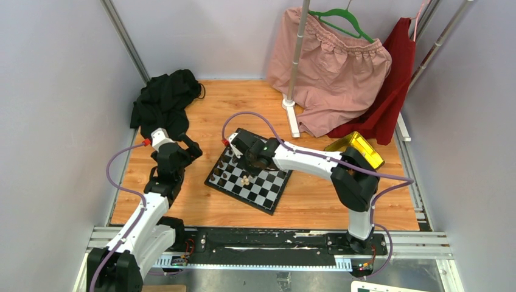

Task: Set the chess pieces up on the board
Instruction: Pick up the chess piece from the chessboard, then place the chess piece on the chessboard.

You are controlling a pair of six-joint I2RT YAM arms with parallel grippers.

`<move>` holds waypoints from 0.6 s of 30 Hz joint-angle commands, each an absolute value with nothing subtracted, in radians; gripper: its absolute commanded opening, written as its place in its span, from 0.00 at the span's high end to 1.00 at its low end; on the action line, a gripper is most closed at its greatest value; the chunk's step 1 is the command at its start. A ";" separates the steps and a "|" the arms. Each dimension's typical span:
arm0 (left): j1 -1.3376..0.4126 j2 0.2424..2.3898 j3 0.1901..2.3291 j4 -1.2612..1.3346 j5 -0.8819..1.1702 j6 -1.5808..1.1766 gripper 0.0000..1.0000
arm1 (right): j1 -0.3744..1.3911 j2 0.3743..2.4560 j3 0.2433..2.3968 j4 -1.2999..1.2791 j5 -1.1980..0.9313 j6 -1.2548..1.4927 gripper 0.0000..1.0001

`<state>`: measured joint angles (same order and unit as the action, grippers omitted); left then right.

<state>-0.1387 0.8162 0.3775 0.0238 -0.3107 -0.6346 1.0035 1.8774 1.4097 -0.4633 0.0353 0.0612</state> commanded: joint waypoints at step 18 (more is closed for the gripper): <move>-0.132 0.816 0.368 0.038 -0.314 -0.620 0.00 | 0.779 1.581 1.259 -0.479 0.148 0.079 1.00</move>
